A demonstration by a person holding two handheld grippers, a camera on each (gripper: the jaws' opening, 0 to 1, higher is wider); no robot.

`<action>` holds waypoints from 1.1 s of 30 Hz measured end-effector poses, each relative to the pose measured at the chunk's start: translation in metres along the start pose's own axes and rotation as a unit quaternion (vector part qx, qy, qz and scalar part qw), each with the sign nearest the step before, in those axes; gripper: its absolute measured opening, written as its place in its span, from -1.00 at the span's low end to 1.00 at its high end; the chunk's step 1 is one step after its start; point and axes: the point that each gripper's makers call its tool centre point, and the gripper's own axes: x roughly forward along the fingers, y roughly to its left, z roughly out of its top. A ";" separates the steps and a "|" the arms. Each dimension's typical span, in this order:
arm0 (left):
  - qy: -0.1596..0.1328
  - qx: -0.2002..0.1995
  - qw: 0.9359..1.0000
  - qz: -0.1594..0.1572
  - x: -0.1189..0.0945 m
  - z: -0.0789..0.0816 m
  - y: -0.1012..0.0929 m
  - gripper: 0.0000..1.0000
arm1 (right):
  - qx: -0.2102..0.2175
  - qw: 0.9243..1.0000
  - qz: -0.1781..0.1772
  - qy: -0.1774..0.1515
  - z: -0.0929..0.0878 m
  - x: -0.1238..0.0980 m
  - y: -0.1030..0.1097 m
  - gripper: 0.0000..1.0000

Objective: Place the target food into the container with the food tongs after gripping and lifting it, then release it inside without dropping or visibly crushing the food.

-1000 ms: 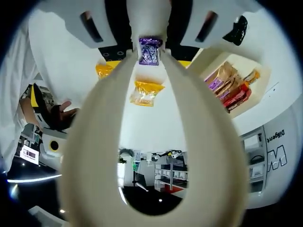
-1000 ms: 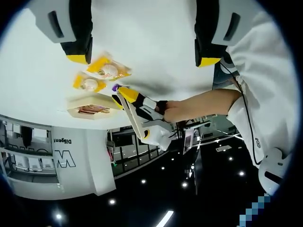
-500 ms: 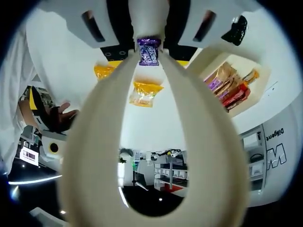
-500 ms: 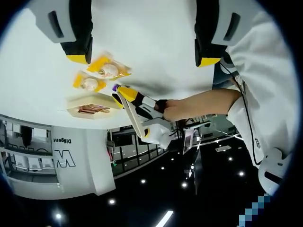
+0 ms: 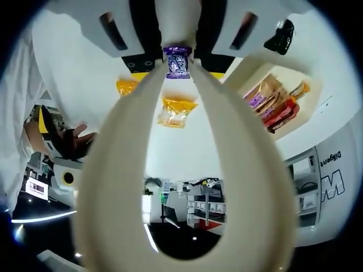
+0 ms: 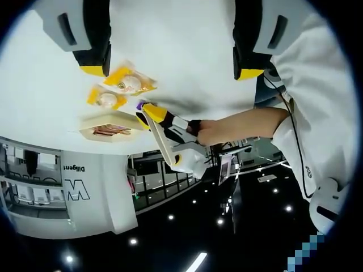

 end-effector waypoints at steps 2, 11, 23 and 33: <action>-0.001 0.000 1.000 -0.002 -0.002 0.001 0.000 -0.62 | 0.000 1.000 0.000 0.000 0.000 0.000 0.000 0.79; -0.008 -0.003 1.000 -0.017 -0.018 0.009 0.002 -0.62 | 0.000 1.000 0.000 0.001 -0.001 0.000 0.001 0.79; -0.016 0.003 1.000 -0.017 -0.041 0.026 0.014 -0.62 | 0.000 1.000 0.001 0.001 -0.001 0.001 0.002 0.79; -0.016 0.016 1.000 0.007 -0.051 0.039 0.045 -0.62 | 0.000 1.000 0.000 0.002 -0.002 0.000 0.001 0.79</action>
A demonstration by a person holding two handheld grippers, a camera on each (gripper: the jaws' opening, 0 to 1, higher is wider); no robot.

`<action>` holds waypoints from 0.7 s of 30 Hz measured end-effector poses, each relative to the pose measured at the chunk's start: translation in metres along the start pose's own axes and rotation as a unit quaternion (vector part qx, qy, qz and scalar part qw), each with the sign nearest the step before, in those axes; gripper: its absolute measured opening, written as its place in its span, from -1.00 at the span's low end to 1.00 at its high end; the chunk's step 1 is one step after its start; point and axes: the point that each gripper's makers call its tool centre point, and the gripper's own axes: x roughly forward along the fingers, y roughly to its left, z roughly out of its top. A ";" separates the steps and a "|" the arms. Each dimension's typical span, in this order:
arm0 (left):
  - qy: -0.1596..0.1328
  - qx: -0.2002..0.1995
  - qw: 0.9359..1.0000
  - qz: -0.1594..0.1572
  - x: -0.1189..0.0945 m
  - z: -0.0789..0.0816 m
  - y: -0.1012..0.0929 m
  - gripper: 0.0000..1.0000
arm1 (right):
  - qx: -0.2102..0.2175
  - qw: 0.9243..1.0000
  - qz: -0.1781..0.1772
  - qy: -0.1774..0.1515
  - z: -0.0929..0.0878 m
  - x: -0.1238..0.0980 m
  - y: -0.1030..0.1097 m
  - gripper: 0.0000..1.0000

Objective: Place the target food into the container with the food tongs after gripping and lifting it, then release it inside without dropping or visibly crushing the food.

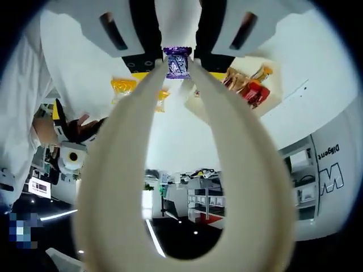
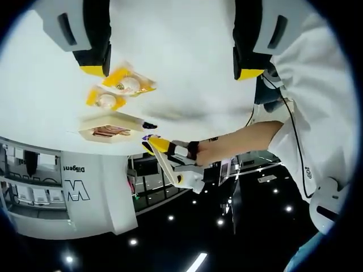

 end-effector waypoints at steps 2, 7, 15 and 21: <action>0.001 0.003 1.000 0.004 0.000 0.001 0.008 -0.62 | 0.000 1.000 0.000 0.000 0.000 0.000 0.000 0.79; 0.003 0.008 1.000 0.011 0.000 0.004 0.025 -0.62 | 0.001 1.000 -0.001 0.002 -0.001 -0.001 0.000 0.79; 0.009 0.007 1.000 0.019 0.008 0.001 0.050 -0.62 | 0.001 1.000 -0.002 0.003 -0.001 -0.001 -0.001 0.79; 0.006 0.003 1.000 0.017 0.014 0.001 0.069 -0.62 | 0.001 1.000 -0.003 0.004 -0.002 -0.001 -0.001 0.79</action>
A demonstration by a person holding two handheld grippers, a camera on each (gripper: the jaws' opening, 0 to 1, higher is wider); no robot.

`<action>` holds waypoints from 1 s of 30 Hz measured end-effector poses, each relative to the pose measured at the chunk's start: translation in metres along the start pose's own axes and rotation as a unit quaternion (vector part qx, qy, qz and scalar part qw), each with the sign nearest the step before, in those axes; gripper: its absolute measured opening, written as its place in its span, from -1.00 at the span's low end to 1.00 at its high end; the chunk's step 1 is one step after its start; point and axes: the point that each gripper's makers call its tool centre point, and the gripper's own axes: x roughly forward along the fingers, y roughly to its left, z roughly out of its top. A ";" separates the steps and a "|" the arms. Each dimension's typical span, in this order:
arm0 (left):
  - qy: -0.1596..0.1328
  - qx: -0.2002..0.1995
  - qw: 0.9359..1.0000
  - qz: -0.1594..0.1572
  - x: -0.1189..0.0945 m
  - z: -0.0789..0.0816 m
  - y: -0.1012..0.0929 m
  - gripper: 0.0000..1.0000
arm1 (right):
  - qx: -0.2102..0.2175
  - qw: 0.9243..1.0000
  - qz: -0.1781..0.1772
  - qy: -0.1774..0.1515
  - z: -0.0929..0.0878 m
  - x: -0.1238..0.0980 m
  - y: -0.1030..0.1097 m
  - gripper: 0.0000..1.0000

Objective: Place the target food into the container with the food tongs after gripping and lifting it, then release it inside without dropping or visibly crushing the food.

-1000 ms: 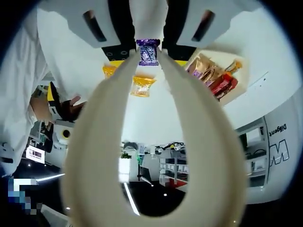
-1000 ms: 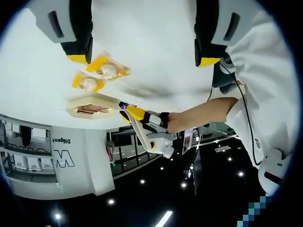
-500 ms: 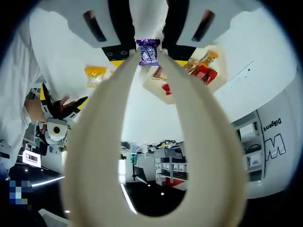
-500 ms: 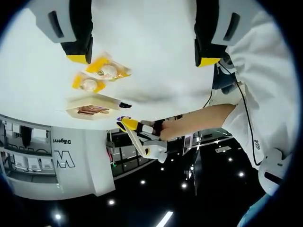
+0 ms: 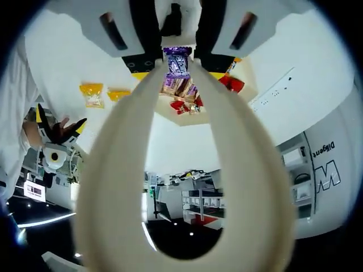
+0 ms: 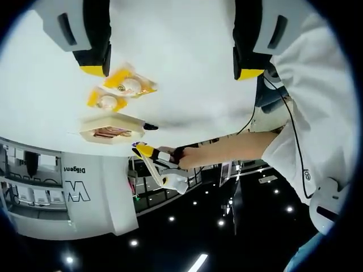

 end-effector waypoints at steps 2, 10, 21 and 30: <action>-0.001 0.002 1.000 -0.004 0.003 0.001 0.004 -0.62 | 0.000 1.000 -0.001 0.001 0.000 0.000 0.000 0.79; 0.009 0.022 1.000 -0.016 0.010 -0.003 0.021 -0.62 | 0.001 1.000 -0.002 0.001 0.000 0.000 -0.001 0.79; 0.030 0.030 0.998 -0.042 0.022 -0.016 0.030 -0.62 | 0.002 1.000 -0.006 0.003 0.001 -0.001 -0.006 0.79; 0.042 0.037 0.997 -0.050 0.025 -0.020 0.031 -0.61 | 0.002 1.000 -0.008 0.003 0.002 -0.002 -0.009 0.79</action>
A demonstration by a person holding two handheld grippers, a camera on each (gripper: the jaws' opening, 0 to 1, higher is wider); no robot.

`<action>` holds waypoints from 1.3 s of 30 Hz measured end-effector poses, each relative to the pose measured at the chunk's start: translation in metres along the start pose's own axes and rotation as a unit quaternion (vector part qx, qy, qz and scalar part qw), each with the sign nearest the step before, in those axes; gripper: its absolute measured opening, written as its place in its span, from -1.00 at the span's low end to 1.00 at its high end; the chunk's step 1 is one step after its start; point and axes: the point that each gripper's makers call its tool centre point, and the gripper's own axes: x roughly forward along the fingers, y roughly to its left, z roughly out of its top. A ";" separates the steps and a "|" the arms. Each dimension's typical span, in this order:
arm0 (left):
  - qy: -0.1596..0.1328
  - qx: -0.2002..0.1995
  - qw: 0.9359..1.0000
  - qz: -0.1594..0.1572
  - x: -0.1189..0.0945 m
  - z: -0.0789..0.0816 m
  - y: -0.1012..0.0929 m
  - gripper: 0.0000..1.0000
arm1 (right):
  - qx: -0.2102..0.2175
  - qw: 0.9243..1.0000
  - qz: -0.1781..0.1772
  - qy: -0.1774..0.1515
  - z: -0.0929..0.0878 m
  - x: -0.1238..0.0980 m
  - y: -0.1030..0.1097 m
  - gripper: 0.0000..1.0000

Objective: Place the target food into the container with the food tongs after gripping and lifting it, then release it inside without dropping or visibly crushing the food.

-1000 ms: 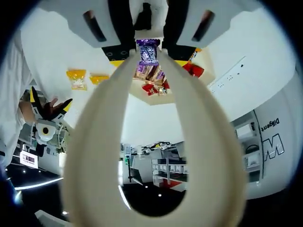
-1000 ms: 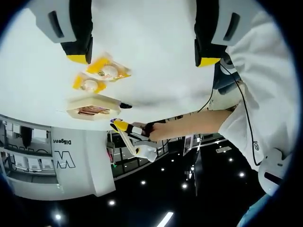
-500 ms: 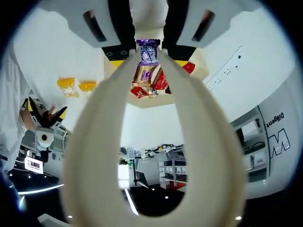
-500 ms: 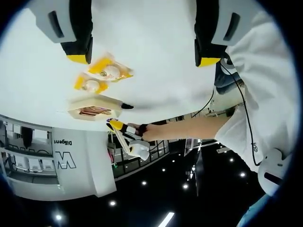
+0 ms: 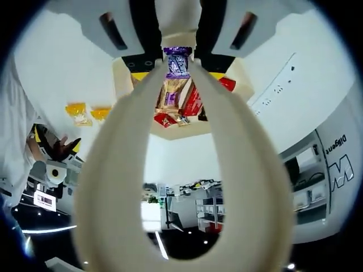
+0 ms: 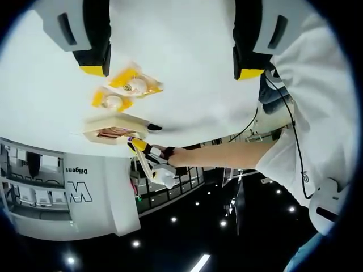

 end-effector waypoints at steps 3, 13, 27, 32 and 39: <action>0.004 0.006 1.000 -0.003 0.001 0.000 0.000 -0.61 | 0.000 1.000 0.000 0.000 0.000 0.000 0.000 0.79; 0.022 0.015 1.000 -0.006 0.004 -0.006 0.003 -0.59 | 0.001 1.000 -0.001 0.002 -0.002 -0.001 0.000 0.79; 0.026 0.021 0.999 0.003 0.000 -0.004 0.005 -0.58 | 0.003 1.000 -0.002 0.000 -0.003 -0.002 -0.001 0.79; 0.017 0.017 0.999 0.020 -0.011 0.000 0.010 -0.58 | 0.002 1.000 0.000 0.000 -0.003 -0.001 0.002 0.79; 0.013 0.010 0.999 0.028 -0.019 0.000 0.005 -0.58 | 0.000 1.000 0.003 -0.003 0.000 0.001 0.005 0.79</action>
